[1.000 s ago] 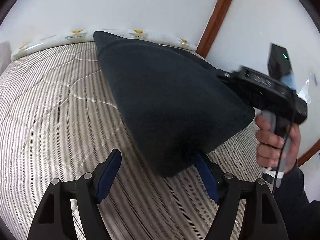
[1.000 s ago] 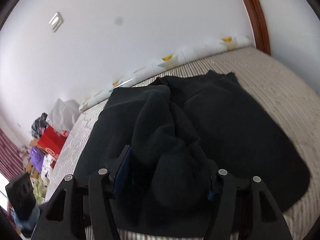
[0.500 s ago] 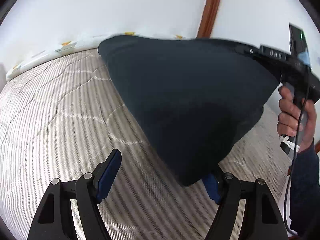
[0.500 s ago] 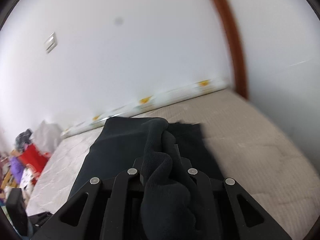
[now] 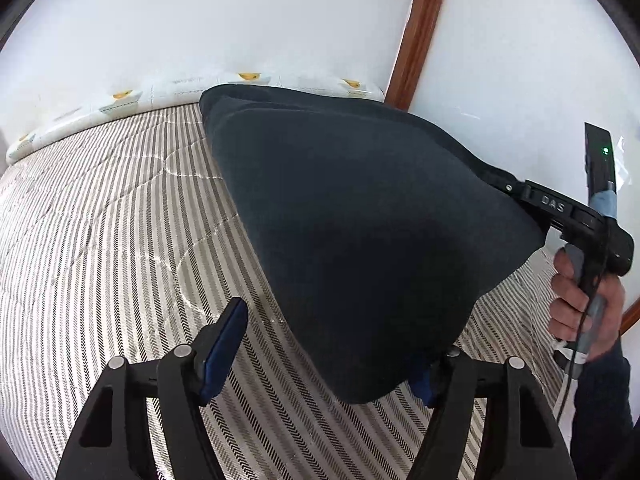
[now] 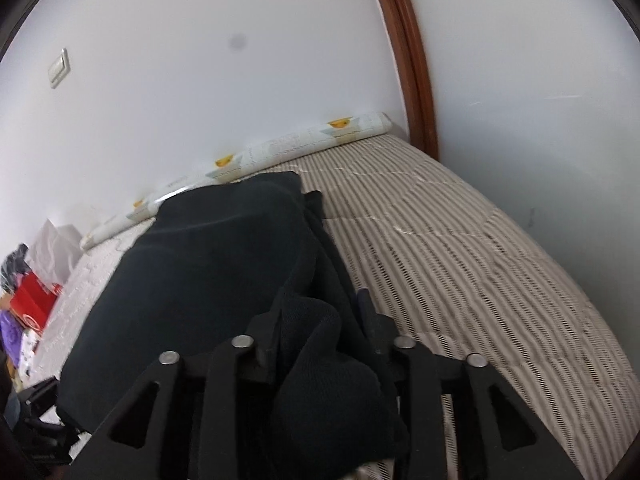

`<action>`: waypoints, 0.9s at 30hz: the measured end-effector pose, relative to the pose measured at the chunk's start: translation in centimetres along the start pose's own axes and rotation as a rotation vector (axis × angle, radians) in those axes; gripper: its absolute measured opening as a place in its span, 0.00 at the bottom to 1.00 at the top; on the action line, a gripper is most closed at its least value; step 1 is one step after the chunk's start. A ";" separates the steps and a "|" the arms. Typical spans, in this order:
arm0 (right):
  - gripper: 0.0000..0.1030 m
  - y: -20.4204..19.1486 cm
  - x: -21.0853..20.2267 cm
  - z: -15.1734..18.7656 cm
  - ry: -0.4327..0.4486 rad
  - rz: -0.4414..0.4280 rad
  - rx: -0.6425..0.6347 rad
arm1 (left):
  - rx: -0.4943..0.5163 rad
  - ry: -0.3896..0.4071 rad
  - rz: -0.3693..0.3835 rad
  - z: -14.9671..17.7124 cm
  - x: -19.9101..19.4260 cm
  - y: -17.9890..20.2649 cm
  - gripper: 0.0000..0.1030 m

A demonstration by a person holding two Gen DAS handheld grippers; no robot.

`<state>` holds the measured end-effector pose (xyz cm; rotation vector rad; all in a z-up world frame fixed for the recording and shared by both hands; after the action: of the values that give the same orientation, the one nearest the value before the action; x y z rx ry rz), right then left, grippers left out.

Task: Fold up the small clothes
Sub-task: 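Lay the held end onto the bundle and open the right tool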

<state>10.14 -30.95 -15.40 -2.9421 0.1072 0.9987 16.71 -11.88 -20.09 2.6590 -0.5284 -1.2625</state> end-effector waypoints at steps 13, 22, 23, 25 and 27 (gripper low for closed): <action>0.25 1.3 2.2 1.8 -0.126 -0.124 0.135 | -0.073 0.051 0.009 -0.7 -1.8 0.1 0.23; 0.22 -5.7 3.2 0.0 -0.113 -0.193 0.083 | -0.183 0.098 -0.063 -1.7 -5.3 -6.4 0.21; 0.22 -6.8 3.6 -0.2 -0.118 -0.207 0.078 | -0.194 0.102 -0.076 -1.6 -5.8 -7.2 0.21; 0.22 -9.2 4.0 -0.6 -0.120 -0.238 0.058 | -0.208 0.114 -0.110 -1.4 -7.1 -9.1 0.21; 0.22 -11.8 4.4 -1.0 -0.126 -0.275 0.028 | -0.227 0.114 -0.130 -1.1 -7.9 -11.0 0.21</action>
<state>15.13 -19.50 -17.21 -2.7578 -0.2765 1.1215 15.68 1.22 -16.83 2.5869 -0.1858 -1.1186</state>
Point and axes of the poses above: each gripper's, at about its wrist camera, not at the fingertips, and x roughly the way its jaws point, y to its right, z to its underside, the point moved 1 cm from there along x, roughly the way its jaws point, and after that the axes turned 10 degrees about -x, right-handed, at the moved point
